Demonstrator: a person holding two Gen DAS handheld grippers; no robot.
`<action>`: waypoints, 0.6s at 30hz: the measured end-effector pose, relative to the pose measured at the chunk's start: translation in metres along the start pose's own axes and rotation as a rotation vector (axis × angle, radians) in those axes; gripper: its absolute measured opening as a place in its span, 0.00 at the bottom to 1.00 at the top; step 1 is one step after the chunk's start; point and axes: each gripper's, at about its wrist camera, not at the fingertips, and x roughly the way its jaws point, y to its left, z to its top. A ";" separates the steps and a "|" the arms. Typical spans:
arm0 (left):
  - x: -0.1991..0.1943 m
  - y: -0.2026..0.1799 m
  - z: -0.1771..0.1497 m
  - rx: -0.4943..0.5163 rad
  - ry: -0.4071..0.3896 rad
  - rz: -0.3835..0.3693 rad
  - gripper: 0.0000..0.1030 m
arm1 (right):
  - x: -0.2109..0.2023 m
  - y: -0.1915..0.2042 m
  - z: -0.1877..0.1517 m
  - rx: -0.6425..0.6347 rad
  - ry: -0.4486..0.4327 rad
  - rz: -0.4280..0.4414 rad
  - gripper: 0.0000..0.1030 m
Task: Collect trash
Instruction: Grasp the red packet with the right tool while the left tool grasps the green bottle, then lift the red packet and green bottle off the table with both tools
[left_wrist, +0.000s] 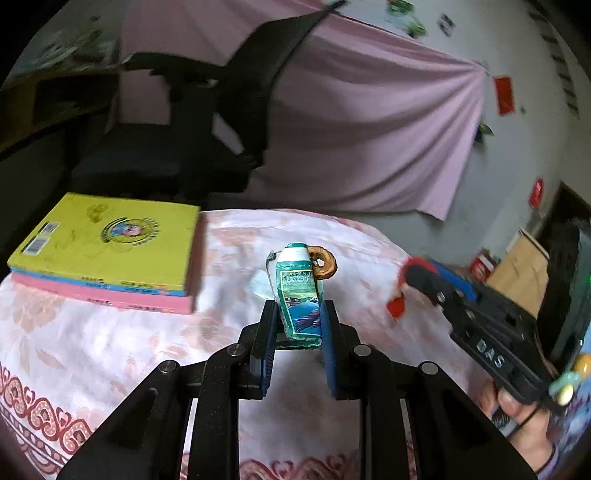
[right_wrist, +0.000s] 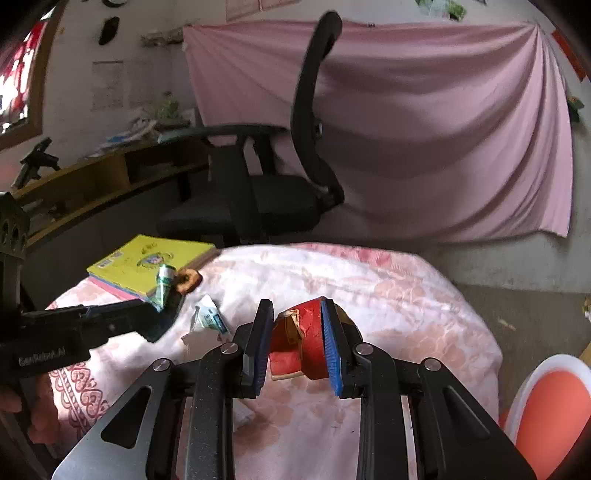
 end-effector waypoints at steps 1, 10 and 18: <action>0.000 -0.005 -0.001 0.016 0.010 -0.002 0.19 | -0.003 0.001 0.000 -0.002 -0.007 0.000 0.23; 0.010 -0.009 -0.012 0.007 0.163 -0.078 0.19 | -0.008 0.001 -0.005 0.007 0.044 0.041 0.23; 0.006 -0.021 -0.017 0.053 0.192 -0.132 0.18 | -0.001 0.005 -0.008 0.002 0.093 0.051 0.23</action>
